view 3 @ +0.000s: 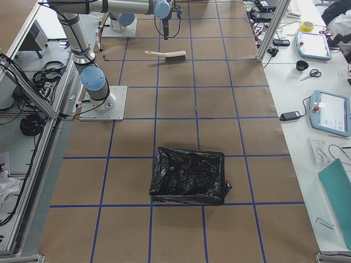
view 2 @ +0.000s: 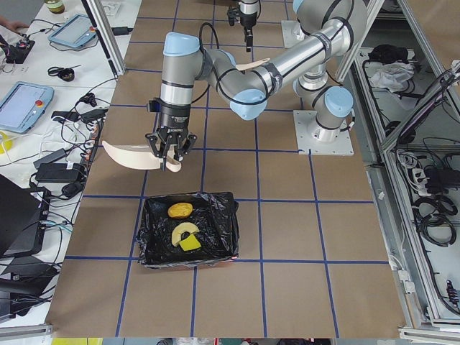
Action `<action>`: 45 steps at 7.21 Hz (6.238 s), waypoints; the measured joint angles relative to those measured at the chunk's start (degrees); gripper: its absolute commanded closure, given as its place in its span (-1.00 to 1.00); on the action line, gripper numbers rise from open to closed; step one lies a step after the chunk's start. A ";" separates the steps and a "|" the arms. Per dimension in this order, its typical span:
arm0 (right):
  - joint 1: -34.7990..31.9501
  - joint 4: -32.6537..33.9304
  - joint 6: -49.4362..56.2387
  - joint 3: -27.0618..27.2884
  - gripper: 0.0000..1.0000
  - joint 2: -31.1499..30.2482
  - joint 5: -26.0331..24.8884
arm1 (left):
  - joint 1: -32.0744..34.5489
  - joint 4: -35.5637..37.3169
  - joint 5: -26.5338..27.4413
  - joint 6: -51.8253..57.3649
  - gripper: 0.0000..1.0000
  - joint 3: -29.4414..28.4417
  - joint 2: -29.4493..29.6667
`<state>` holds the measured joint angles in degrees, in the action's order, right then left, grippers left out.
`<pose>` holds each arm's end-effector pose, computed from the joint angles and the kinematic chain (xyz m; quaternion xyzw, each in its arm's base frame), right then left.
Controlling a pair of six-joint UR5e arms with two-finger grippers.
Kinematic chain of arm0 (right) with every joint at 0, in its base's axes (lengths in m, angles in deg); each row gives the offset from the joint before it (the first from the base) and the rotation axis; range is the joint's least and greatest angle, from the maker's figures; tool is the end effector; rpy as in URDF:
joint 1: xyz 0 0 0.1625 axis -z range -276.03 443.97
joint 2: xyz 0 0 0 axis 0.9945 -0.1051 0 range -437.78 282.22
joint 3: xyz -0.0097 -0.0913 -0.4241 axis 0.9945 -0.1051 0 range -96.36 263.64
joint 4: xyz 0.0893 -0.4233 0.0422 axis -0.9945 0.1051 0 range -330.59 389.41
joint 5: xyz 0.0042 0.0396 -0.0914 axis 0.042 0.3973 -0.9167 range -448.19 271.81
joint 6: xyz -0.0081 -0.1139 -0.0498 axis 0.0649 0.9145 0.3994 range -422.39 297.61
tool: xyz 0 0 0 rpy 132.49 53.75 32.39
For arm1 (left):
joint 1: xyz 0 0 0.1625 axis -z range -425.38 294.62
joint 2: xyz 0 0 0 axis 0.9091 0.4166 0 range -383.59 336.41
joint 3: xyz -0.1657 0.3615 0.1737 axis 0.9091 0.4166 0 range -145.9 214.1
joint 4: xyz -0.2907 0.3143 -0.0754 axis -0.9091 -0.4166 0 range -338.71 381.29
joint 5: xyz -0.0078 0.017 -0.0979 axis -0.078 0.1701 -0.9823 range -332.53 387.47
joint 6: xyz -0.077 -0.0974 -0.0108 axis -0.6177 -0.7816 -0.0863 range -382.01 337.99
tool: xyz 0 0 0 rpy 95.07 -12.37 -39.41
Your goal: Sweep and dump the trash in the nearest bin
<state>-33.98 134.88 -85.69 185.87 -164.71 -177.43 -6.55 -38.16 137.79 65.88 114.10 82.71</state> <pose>0.3640 -0.3983 0.3623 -0.0405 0.9992 0.0015 0.0067 0.2707 -0.6216 0.4678 0.4246 0.8644 0.0438 0.2656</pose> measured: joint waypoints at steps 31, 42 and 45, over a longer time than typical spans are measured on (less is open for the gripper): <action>24.76 -22.44 22.24 -11.59 -1.00 -10.38 1.22 | 53.46 -14.03 -25.39 -104.49 -1.00 3.93 13.47; 24.71 -22.07 22.14 -11.53 -1.00 -10.39 1.17 | 25.83 -37.29 -21.56 -85.90 -1.00 2.71 -15.50; 24.64 -18.89 21.77 -11.51 -1.00 -10.38 0.13 | 25.90 -37.58 -21.53 -85.74 -1.00 7.42 -19.44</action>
<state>-9.34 115.99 -63.91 174.36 -175.09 -177.31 19.35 -75.74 116.26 -19.86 121.52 63.27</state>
